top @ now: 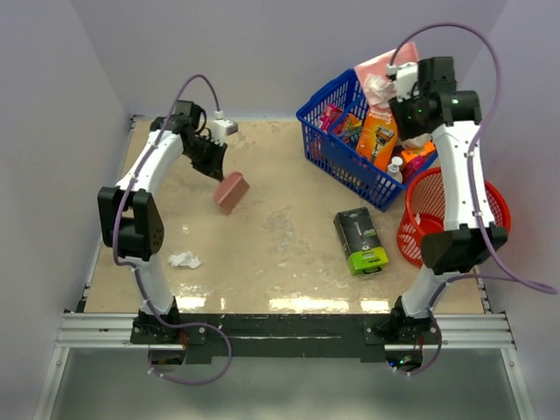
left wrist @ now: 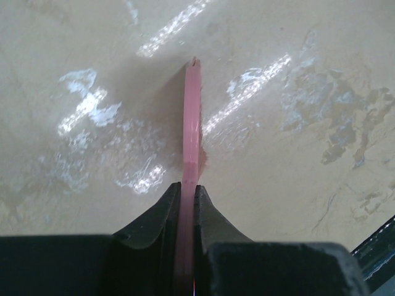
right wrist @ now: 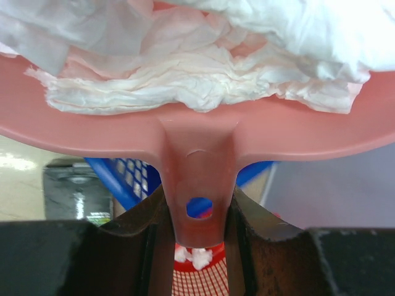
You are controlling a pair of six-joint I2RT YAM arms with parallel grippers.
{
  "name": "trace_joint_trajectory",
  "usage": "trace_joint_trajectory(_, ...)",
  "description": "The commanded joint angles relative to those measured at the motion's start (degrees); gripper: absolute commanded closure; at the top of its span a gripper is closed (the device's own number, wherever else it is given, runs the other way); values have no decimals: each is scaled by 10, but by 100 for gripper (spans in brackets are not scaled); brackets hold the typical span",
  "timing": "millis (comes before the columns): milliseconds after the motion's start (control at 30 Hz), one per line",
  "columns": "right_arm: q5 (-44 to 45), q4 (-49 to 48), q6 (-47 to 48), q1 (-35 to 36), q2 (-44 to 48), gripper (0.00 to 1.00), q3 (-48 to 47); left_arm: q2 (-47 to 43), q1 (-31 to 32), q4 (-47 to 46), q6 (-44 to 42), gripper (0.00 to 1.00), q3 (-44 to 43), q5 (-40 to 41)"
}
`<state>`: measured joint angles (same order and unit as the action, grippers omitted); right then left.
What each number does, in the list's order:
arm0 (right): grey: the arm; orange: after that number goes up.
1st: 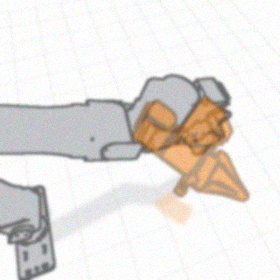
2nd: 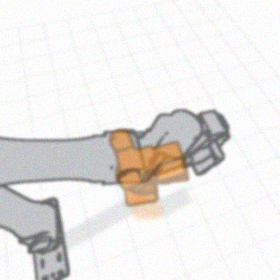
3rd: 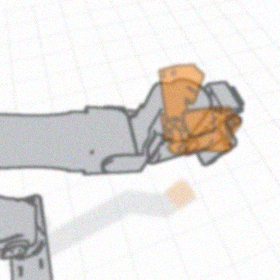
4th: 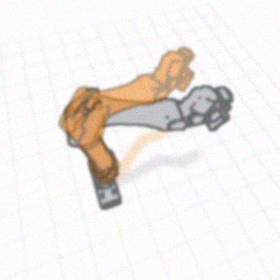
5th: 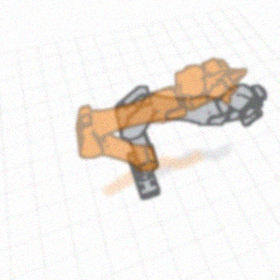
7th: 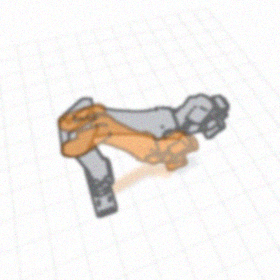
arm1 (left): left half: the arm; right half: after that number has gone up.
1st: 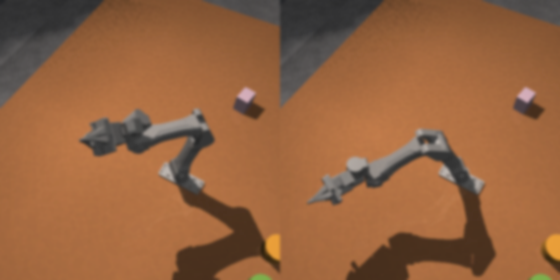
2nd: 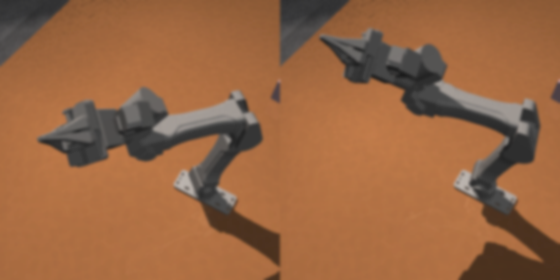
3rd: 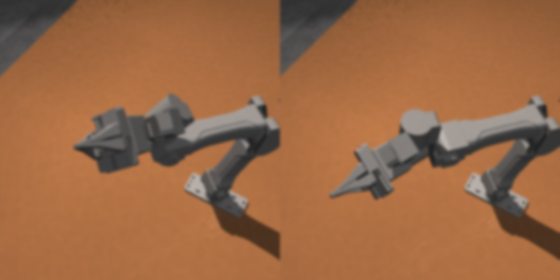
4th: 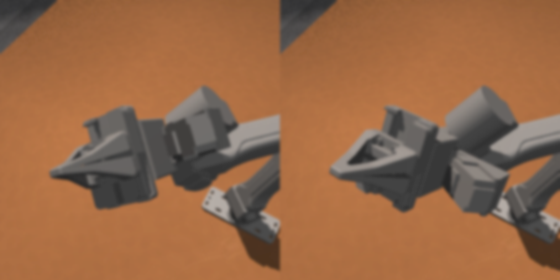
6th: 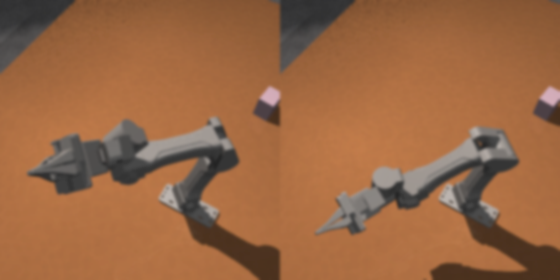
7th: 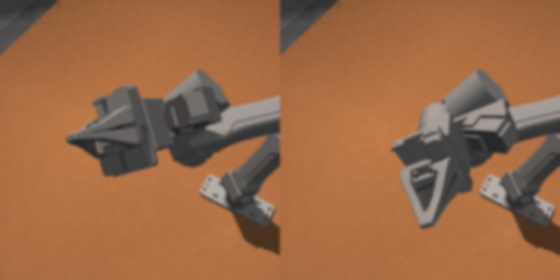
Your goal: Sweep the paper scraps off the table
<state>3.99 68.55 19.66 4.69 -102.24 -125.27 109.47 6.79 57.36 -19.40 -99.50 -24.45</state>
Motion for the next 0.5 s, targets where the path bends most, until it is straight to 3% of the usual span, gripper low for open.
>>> trace_joint_trajectory(0, 25, 11, 3, -45, 84, 100, 25, 28, 33, -28, -6, 100, -48, -22)
trace_joint_trajectory(200, 55, 29, 11, -112, 137, 100, 73, 75, 46, -45, 41, 100, -88, -67)
trace_joint_trajectory(467, 154, 61, 28, -140, 234, 100, 165, 121, 53, -49, 66, 100, -106, -77)
